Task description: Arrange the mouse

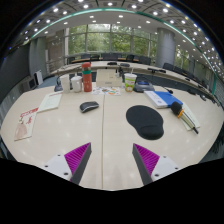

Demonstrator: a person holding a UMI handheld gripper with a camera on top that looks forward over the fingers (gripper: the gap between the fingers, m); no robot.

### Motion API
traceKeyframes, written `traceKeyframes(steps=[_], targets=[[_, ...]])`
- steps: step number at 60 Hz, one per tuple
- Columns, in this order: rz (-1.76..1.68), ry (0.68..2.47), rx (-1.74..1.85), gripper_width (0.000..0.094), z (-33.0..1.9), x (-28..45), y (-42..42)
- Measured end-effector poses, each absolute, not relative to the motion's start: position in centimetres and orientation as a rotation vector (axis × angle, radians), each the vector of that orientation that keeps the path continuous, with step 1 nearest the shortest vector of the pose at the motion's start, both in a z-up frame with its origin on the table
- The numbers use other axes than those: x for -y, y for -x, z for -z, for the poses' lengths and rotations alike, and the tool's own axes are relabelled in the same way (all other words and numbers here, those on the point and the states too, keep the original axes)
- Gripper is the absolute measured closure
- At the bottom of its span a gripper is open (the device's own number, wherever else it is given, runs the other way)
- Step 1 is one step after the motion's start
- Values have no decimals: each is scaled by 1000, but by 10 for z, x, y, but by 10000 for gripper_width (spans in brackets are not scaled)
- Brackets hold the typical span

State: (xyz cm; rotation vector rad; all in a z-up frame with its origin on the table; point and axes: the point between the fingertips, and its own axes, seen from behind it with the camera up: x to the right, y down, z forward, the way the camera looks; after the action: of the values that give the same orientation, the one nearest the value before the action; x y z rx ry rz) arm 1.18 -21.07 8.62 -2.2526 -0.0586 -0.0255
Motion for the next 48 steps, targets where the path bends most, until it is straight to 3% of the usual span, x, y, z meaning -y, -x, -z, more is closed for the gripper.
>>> traceKeyframes(steps=[17,32,48], targets=[[-54,2280,126,76,-19,85,99],[-44,2271,120,79,9,-13,140],[-9,2278,103,73,14,-76,148]])
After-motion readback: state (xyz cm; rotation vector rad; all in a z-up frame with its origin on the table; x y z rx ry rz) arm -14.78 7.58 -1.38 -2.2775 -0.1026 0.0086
